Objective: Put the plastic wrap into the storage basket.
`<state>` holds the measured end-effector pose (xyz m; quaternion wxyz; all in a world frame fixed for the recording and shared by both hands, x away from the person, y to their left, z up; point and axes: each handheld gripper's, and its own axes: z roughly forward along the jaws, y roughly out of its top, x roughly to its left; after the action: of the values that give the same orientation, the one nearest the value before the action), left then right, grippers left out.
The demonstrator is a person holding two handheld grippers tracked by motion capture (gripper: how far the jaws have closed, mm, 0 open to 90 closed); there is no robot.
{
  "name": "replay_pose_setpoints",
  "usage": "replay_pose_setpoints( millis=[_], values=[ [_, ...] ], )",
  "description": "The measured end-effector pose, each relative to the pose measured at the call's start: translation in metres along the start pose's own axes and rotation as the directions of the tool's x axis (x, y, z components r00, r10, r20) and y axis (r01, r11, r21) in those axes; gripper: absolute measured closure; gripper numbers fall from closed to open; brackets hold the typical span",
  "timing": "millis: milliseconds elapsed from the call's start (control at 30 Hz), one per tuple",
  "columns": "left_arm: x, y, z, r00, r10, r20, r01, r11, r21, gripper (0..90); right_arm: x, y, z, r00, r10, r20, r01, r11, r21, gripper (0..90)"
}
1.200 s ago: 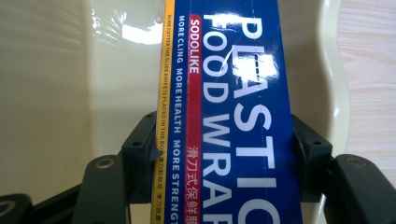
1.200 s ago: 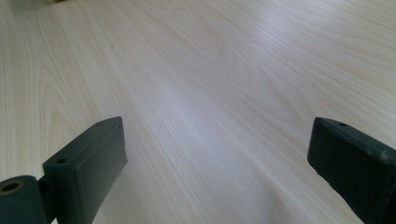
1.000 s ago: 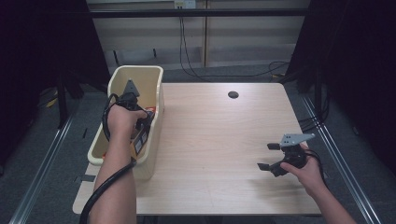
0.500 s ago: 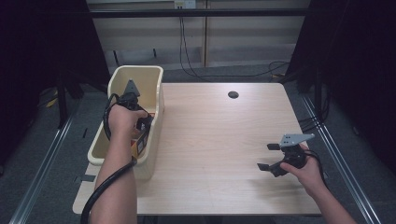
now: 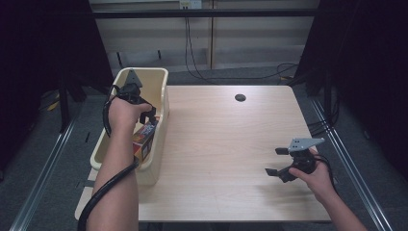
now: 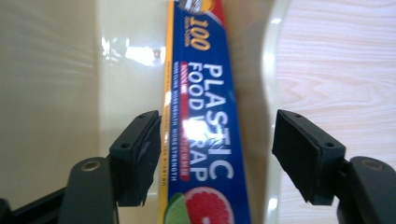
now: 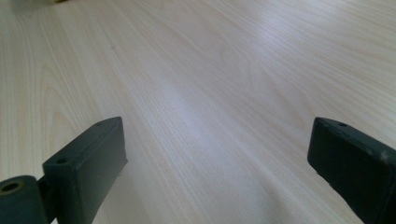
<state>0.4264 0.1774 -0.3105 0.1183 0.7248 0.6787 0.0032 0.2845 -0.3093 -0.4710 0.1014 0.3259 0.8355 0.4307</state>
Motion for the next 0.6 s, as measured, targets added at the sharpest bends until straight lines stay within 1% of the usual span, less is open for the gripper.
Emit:
replay_pose_setpoints(
  millis=[33, 67, 100, 133, 167, 200, 233, 267, 300, 333, 367, 400, 433, 467, 500, 533, 600],
  values=[
    [-0.003, 0.001, -0.004, 0.9999, 0.009, 0.013, -0.008, 0.9999, -0.010, 31.0, 0.000, 0.000, 0.000, 1.0000, 0.000, 0.002, 0.000, 1.000, 0.000, 4.3],
    [-0.003, 0.001, -0.004, 0.9999, 0.009, 0.013, -0.008, 0.9999, -0.010, 29.9, 0.000, 0.000, 0.000, 1.0000, -0.001, 0.000, 0.001, 1.000, 0.000, 4.3],
    [-0.007, 0.002, -0.007, 0.9996, 0.019, 0.020, -0.019, 0.9993, -0.033, 28.9, 0.000, 0.000, -0.001, 1.0000, 0.002, 0.002, -0.002, 1.000, 0.000, 4.3],
    [-0.007, 0.002, -0.007, 0.9996, 0.019, 0.020, -0.019, 0.9993, -0.033, 27.5, 0.000, 0.000, -0.001, 1.0000, 0.002, 0.002, -0.002, 1.000, 0.000, 4.3],
    [-0.011, 0.003, -0.009, 0.9990, 0.032, 0.031, -0.030, 0.9983, -0.049, 25.8, 0.000, 0.001, -0.001, 1.0000, 0.002, 0.008, -0.002, 1.000, -0.006, 4.3],
    [-0.011, 0.003, -0.009, 0.9990, 0.032, 0.031, -0.030, 0.9983, -0.049, 24.5, 0.000, 0.001, -0.002, 1.0000, 0.005, 0.007, -0.005, 1.000, -0.006, 4.3],
    [-0.013, 0.004, -0.010, 0.9971, 0.039, 0.065, -0.034, 0.9971, -0.069, 23.1, 0.000, 0.000, -0.002, 1.0000, 0.006, 0.003, -0.005, 1.000, -0.009, 4.3],
    [-0.013, 0.004, -0.010, 0.9971, 0.039, 0.065, -0.034, 0.9971, -0.069, 21.8, -0.001, 0.000, -0.002, 1.0000, 0.006, 0.005, -0.006, 1.000, -0.006, 4.3],
    [-0.015, 0.005, -0.010, 0.9952, 0.054, 0.082, -0.047, 0.9957, -0.079, 20.7, -0.001, 0.001, -0.002, 1.0000, 0.006, 0.006, -0.006, 1.000, -0.006, 4.3],
    [-0.015, 0.005, -0.010, 0.9952, 0.054, 0.082, -0.047, 0.9957, -0.079, 19.6, -0.001, 0.001, -0.002, 1.0000, 0.008, 0.006, -0.008, 1.000, -0.007, 4.3],
    [-0.018, 0.005, -0.009, 0.9946, 0.066, 0.080, -0.059, 0.9942, -0.090, 18.7, -0.001, 0.001, -0.002, 1.0000, 0.007, 0.007, -0.007, 1.000, -0.009, 4.3],
    [-0.018, 0.005, -0.009, 0.9946, 0.066, 0.080, -0.059, 0.9942, -0.090, 18.0, -0.001, 0.001, -0.002, 1.0000, 0.007, 0.007, -0.007, 1.000, -0.009, 4.3],
    [-0.019, 0.005, -0.008, 0.9935, 0.069, 0.091, -0.061, 0.9940, -0.091, 17.5, -0.001, 0.002, -0.002, 1.0000, 0.006, 0.007, -0.006, 1.000, -0.012, 4.3],
    [-0.020, 0.005, -0.007, 0.9918, 0.081, 0.098, -0.072, 0.9931, -0.093, 16.6, -0.001, 0.002, -0.002, 1.0000, 0.006, 0.006, -0.006, 1.000, -0.010, 4.3],
    [-0.022, 0.004, -0.007, 0.9914, 0.087, 0.098, -0.078, 0.9926, -0.093, 16.0, 0.000, 0.002, -0.002, 0.9999, 0.004, 0.009, -0.004, 1.000, -0.007, 4.3],
    [-0.024, 0.005, -0.008, 0.9906, 0.101, 0.093, -0.090, 0.9896, -0.112, 15.5, 0.000, 0.001, -0.001, 1.0000, 0.006, 0.006, -0.005, 1.000, -0.007, 4.3],
    [-0.025, 0.005, -0.009, 0.9902, 0.105, 0.093, -0.093, 0.9884, -0.120, 14.6, 0.000, 0.001, -0.002, 0.9999, 0.006, 0.009, -0.006, 1.000, -0.006, 4.3]
  ],
)
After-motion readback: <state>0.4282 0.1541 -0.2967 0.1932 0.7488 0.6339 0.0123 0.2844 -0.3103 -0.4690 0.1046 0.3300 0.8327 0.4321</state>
